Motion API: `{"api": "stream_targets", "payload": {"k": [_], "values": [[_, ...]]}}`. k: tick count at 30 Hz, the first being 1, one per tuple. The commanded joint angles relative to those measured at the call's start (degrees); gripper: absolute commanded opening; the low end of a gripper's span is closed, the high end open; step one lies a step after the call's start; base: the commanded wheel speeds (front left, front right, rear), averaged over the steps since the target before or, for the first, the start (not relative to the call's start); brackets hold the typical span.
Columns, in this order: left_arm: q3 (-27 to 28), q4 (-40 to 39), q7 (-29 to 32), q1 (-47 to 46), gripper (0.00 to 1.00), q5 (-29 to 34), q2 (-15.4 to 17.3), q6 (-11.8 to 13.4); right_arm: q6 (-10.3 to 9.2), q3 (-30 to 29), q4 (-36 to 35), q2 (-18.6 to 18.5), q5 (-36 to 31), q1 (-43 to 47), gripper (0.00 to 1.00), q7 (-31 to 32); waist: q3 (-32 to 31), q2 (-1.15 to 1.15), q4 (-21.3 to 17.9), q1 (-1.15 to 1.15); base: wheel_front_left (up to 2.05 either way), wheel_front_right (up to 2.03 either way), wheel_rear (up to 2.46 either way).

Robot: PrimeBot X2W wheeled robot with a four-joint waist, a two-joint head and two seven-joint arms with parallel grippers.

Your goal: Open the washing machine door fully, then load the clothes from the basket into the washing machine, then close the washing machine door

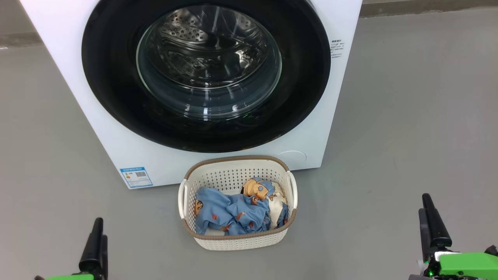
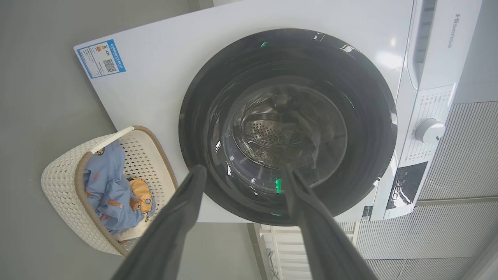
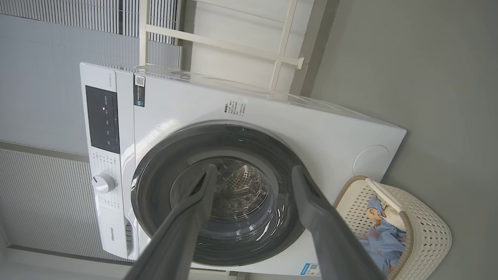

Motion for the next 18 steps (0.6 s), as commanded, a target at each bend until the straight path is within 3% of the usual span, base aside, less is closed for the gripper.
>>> {"api": "stream_targets", "payload": {"k": [1,18], "values": [[0.97,-1.73,-0.39,-2.2,1.0,0.56,1.0,-0.12,0.03,0.18,-1.77,-0.56,-0.55,-2.55,1.0,-0.39,0.01,0.0,0.0,-0.01,0.0,0.0,0.0],[2.56,-7.94,-3.26,-2.02,1.0,6.41,1.19,-0.14,0.05,0.64,-7.66,-0.65,-10.51,-3.44,1.0,-3.23,-0.34,0.0,0.61,-0.01,0.0,0.0,0.0]]}}
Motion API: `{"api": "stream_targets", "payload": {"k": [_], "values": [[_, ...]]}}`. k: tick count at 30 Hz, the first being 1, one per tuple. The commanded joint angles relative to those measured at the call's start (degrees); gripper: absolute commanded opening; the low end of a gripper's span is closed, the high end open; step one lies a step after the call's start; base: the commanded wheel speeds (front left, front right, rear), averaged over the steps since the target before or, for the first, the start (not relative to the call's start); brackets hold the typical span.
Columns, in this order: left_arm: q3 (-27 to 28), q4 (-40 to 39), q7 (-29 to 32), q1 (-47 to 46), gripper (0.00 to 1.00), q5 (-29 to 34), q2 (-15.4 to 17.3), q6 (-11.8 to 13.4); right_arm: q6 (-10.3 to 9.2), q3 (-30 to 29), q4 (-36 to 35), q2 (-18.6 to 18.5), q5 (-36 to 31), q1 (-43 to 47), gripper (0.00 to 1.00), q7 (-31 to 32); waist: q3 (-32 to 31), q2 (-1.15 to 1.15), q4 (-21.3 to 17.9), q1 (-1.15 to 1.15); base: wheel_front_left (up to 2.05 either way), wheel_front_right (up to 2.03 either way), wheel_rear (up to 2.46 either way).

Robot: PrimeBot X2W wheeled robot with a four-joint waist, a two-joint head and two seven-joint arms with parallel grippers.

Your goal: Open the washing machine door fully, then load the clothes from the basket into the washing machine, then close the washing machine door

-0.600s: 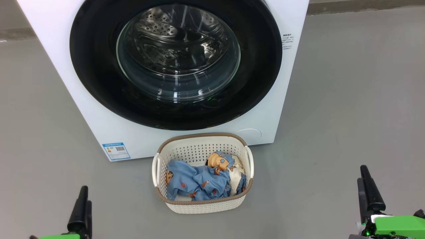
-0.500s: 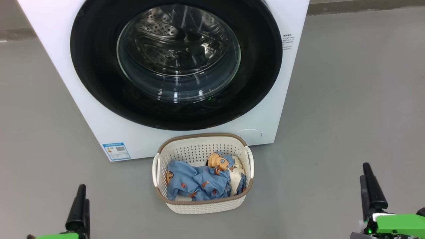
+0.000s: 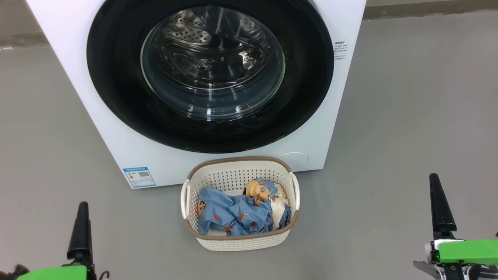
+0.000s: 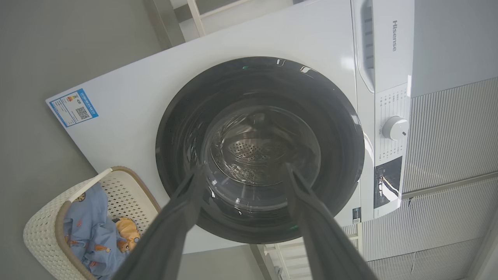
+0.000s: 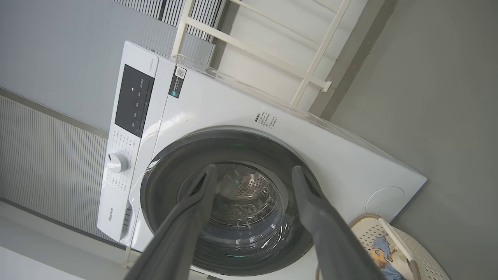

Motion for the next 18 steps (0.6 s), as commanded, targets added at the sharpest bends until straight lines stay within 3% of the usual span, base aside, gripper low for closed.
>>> {"api": "stream_targets", "payload": {"k": [1,9,18], "values": [[1.5,-2.75,-0.7,-1.82,1.0,1.93,1.16,-0.15,0.05,1.03,-2.41,-0.61,-2.5,-2.29,1.0,-0.75,-0.07,0.0,0.13,0.0,0.0,0.0,0.0],[1.02,-5.1,-2.05,-1.21,1.0,9.12,1.25,-0.16,0.05,3.39,-3.28,-0.65,-10.26,-2.1,1.0,-2.09,-0.37,0.0,0.35,-0.01,0.0,0.0,0.0],[0.33,-6.13,-3.74,-0.5,1.0,23.17,1.36,-0.17,0.06,5.28,-3.95,-0.71,-22.1,-2.04,1.0,-3.77,-0.55,0.0,0.29,-0.01,0.0,0.0,0.0]]}}
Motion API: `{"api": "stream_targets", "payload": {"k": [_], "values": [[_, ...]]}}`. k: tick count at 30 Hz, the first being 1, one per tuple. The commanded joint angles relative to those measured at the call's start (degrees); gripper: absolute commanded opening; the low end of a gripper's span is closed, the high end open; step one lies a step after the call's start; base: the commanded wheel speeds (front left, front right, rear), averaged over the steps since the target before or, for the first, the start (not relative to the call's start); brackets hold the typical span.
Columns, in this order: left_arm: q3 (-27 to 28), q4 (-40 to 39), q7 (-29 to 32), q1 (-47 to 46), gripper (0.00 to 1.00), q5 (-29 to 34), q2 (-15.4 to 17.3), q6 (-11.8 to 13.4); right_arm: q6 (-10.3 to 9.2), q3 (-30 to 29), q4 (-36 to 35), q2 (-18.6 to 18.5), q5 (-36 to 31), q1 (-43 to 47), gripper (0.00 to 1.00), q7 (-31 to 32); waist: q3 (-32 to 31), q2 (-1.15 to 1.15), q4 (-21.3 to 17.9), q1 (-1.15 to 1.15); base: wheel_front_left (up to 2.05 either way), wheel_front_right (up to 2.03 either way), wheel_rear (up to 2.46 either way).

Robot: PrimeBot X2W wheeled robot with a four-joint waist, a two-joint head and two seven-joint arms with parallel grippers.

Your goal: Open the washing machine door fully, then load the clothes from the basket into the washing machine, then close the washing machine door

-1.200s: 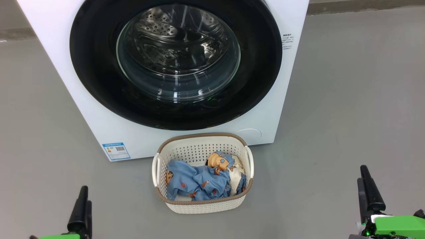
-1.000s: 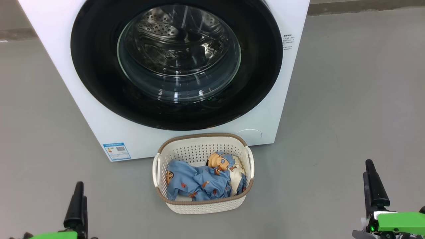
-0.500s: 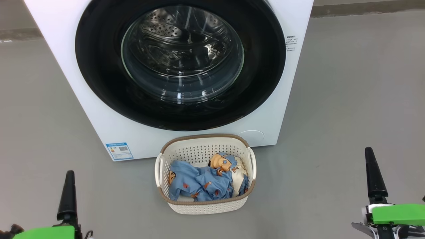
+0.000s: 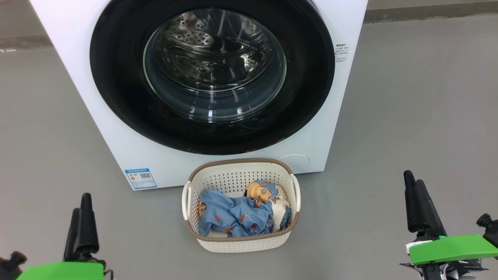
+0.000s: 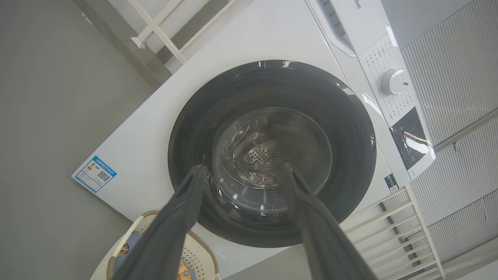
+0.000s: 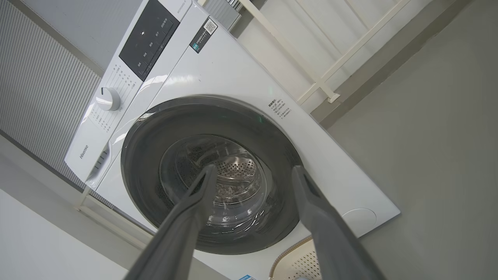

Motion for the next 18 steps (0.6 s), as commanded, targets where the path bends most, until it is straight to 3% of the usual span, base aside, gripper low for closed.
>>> {"api": "stream_targets", "payload": {"k": [1,18], "values": [[0.83,-2.33,-0.7,-0.74,1.0,3.7,1.22,-0.16,0.06,1.12,-2.2,-0.65,-2.97,-2.05,1.0,-1.01,0.0,0.0,-0.04,0.0,0.0,0.0,0.0],[-4.85,-4.19,-3.4,0.04,1.0,26.94,1.4,4.58,0.08,1.73,-1.31,-0.73,-19.68,-2.28,1.0,-3.68,0.33,0.0,-0.11,0.0,0.0,0.0,0.0]]}}
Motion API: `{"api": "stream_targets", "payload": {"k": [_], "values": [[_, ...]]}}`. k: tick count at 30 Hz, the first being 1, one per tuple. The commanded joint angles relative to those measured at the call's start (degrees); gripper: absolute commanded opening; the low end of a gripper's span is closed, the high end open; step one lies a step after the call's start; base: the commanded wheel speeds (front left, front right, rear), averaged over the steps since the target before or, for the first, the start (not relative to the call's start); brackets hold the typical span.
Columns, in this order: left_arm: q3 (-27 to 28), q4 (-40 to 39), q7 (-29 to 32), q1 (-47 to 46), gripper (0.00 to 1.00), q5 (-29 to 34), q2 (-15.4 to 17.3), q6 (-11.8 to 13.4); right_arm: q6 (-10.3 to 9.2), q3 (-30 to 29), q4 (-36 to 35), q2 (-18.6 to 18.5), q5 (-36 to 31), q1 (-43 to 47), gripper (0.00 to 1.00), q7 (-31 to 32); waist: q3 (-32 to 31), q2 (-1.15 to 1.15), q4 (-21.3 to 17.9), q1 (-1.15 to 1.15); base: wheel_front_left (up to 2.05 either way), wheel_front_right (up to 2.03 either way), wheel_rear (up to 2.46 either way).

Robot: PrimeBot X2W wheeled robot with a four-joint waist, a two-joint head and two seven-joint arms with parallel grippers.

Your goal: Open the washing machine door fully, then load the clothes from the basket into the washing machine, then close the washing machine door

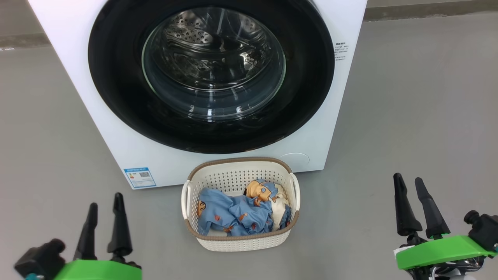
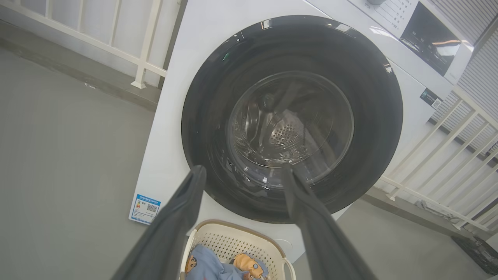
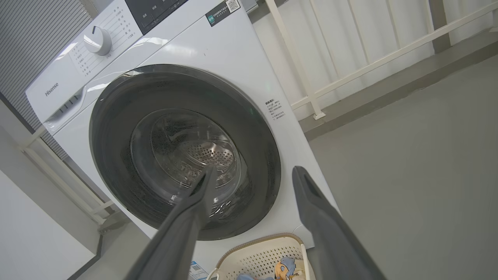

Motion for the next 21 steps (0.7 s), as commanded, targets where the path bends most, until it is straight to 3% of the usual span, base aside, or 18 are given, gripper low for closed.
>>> {"api": "stream_targets", "payload": {"k": [1,12,21], "values": [[0.79,-1.89,-0.93,-0.89,1.0,2.57,1.15,0.68,0.08,1.42,-1.32,-0.63,-2.29,-2.28,1.0,-0.84,0.02,0.0,0.01,0.0,0.0,0.0,0.0],[-1.85,1.77,-2.79,-0.75,1.0,13.39,1.27,4.25,0.09,2.55,0.21,-0.69,-12.39,-2.9,1.0,-2.69,0.15,0.0,-0.31,0.0,0.0,0.0,0.0],[-3.85,6.41,-4.31,-0.62,1.0,16.54,1.38,3.71,0.09,2.68,4.07,-0.74,-19.76,-2.82,1.0,-4.19,-0.15,0.0,-0.49,0.0,0.0,0.0,0.0]]}}
